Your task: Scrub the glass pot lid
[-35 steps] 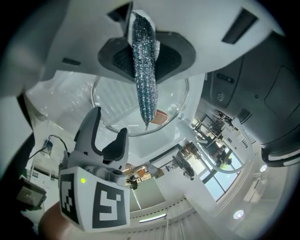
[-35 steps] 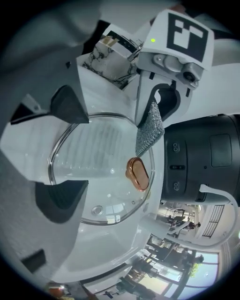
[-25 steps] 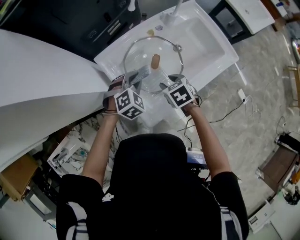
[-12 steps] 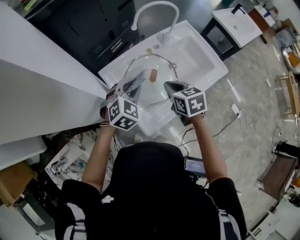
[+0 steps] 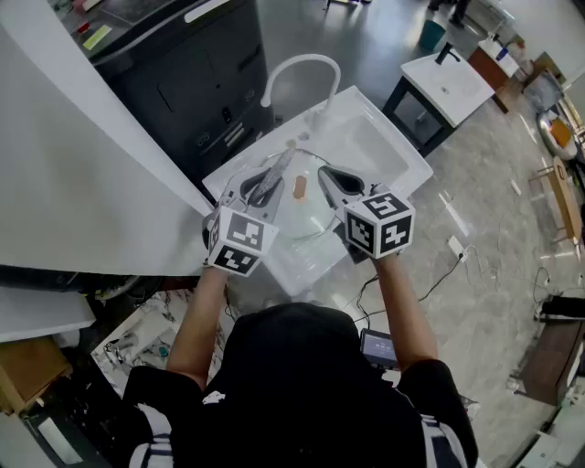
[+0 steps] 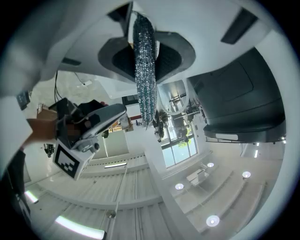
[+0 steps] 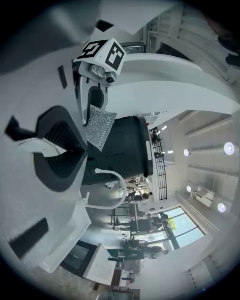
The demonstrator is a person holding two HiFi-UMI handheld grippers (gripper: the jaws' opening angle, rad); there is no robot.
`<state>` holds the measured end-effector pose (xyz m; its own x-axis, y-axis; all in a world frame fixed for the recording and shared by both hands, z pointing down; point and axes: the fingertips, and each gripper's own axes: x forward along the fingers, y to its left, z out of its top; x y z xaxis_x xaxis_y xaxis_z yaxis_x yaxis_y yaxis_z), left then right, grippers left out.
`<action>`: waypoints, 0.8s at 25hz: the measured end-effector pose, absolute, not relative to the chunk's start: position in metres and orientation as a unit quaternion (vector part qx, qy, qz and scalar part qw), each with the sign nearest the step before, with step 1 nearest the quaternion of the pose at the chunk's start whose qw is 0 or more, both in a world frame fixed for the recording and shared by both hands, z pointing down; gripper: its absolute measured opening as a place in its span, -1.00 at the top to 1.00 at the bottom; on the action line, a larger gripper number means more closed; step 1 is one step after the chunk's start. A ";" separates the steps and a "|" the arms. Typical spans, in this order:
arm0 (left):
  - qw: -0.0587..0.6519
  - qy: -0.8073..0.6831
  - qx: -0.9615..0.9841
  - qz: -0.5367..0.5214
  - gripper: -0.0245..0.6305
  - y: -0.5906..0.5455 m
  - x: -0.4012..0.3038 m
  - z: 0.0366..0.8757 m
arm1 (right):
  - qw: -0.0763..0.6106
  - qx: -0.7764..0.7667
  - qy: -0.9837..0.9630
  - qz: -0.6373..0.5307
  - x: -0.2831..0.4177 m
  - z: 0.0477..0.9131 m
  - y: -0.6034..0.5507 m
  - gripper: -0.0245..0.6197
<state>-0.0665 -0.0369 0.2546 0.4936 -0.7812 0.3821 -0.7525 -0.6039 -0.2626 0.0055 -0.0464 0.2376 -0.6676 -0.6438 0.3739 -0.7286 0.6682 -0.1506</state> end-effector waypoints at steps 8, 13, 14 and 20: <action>0.041 0.458 -0.876 -0.147 0.68 -0.033 -0.064 0.185 | 0.088 0.401 -0.909 0.073 0.005 0.168 -0.038 0.92; 0.030 0.452 -0.887 -0.087 0.68 -0.034 -0.061 0.151 | 0.058 0.413 -0.908 0.042 0.005 0.137 -0.036 0.92; 0.026 0.451 -0.889 -0.077 0.68 -0.032 -0.061 0.145 | 0.053 0.413 -0.908 0.037 0.004 0.132 -0.034 0.92; 0.030 0.450 -0.892 -0.031 0.68 -0.024 -0.056 0.109 | 0.031 0.415 -0.909 0.019 0.004 0.109 -0.028 0.92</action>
